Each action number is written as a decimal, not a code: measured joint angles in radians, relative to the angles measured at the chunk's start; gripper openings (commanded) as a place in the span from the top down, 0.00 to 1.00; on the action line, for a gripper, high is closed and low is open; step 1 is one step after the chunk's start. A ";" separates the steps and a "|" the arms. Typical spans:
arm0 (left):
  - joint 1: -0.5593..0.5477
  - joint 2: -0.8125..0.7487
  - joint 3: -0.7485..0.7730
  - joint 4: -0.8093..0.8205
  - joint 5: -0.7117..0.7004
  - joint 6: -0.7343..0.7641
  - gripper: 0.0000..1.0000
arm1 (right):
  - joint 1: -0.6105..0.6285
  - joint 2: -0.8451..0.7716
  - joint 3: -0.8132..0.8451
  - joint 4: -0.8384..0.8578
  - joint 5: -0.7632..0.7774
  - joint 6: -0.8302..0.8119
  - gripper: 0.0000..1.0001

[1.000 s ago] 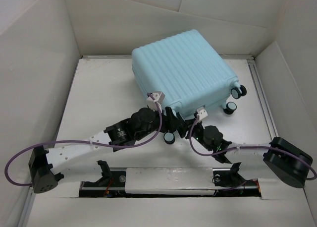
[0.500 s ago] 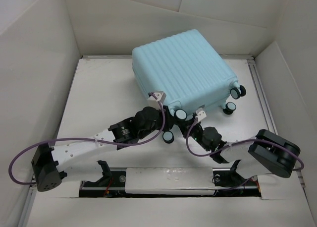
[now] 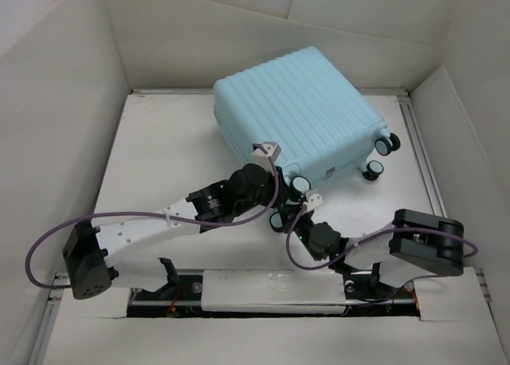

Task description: Pack the luggage

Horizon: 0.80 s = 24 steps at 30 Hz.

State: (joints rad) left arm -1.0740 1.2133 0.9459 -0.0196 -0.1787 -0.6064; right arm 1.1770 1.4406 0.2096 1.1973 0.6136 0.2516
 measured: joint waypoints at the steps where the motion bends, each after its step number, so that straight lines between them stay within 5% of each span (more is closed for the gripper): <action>1: 0.000 0.014 0.021 -0.021 0.006 0.000 0.93 | 0.037 0.027 0.023 0.000 0.052 -0.001 1.00; 11: 0.020 0.134 0.253 -0.303 0.101 0.036 0.93 | 0.219 0.285 0.296 0.005 0.528 0.085 1.00; 14: 0.039 0.157 0.300 -0.356 0.127 0.033 0.77 | 0.229 0.353 0.383 -0.010 0.616 0.104 1.00; 15: 0.040 0.163 0.310 -0.361 0.132 0.026 0.64 | 0.229 0.377 0.424 -0.048 0.621 0.080 0.93; 16: 0.040 0.170 0.318 -0.369 0.135 0.023 0.40 | 0.229 0.396 0.457 -0.074 0.638 0.059 0.81; 17: 0.041 0.174 0.323 -0.376 0.138 0.017 0.31 | 0.230 0.405 0.474 -0.084 0.648 0.059 0.54; 20: 0.032 0.174 0.325 -0.335 0.156 0.010 0.16 | 0.279 0.403 0.525 -0.122 0.467 0.039 0.31; 24: 0.046 0.097 0.314 -0.243 0.173 0.002 0.15 | 0.374 0.335 0.533 -0.205 0.337 0.055 0.25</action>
State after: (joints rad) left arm -1.0283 1.3098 1.2602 -0.2630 -0.0059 -0.6048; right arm 1.5509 1.7756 0.7429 0.9924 0.9504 0.3069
